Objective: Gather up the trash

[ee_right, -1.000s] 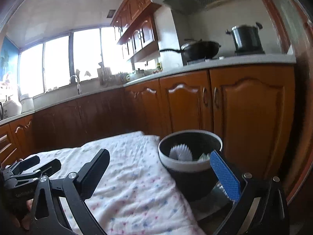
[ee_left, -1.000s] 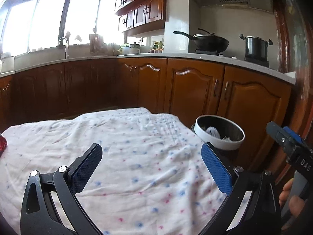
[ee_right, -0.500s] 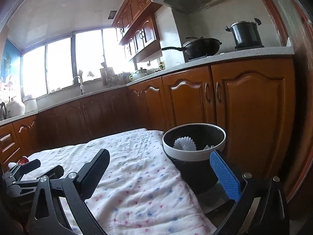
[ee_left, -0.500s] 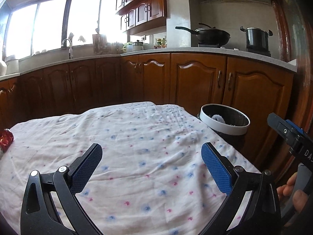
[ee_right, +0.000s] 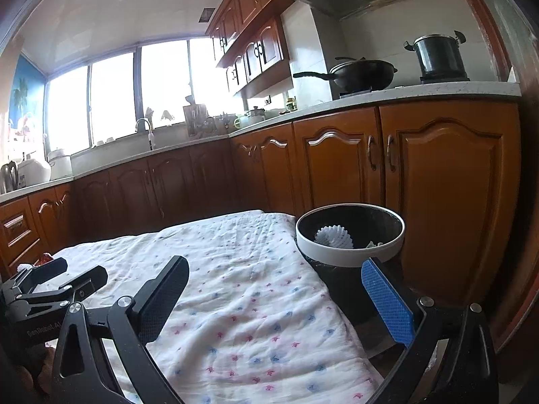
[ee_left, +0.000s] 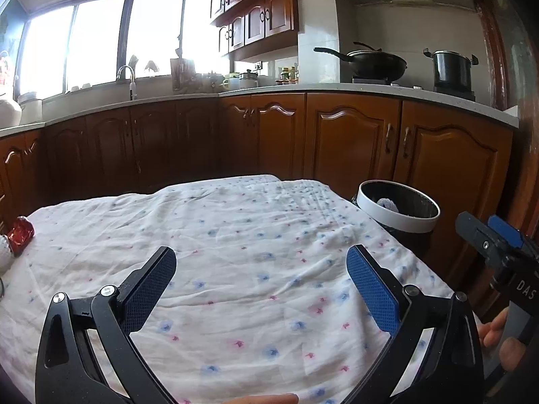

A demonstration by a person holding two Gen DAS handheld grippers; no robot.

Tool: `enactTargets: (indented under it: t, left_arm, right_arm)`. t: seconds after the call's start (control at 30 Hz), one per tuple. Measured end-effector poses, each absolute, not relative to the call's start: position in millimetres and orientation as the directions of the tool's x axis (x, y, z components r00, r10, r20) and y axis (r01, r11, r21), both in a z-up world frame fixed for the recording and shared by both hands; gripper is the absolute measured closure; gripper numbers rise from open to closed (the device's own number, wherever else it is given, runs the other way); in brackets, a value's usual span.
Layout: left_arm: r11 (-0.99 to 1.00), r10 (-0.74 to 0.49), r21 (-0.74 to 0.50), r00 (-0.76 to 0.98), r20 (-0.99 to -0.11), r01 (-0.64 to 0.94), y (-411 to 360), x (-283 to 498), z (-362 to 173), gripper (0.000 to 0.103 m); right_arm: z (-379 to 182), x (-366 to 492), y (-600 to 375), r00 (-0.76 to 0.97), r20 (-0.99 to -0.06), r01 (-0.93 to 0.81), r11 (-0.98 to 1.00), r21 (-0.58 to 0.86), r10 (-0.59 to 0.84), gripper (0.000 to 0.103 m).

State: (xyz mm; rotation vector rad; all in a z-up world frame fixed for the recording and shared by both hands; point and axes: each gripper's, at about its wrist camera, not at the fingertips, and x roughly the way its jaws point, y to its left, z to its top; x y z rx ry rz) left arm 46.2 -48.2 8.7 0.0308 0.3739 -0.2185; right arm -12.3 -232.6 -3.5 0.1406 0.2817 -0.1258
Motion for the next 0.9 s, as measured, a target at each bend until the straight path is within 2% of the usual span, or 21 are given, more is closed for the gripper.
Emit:
enactTargets:
  t: [0.9]
  left_arm:
    - [0.979,-0.191,-0.007,0.913,-0.359,0.202,-43.9,43.9,10.3,0.0]
  right_arm:
    - [-4.6,-13.3,-227.6,0.952,-0.288,0.146,0.98,0.132,-0.103,0.0]
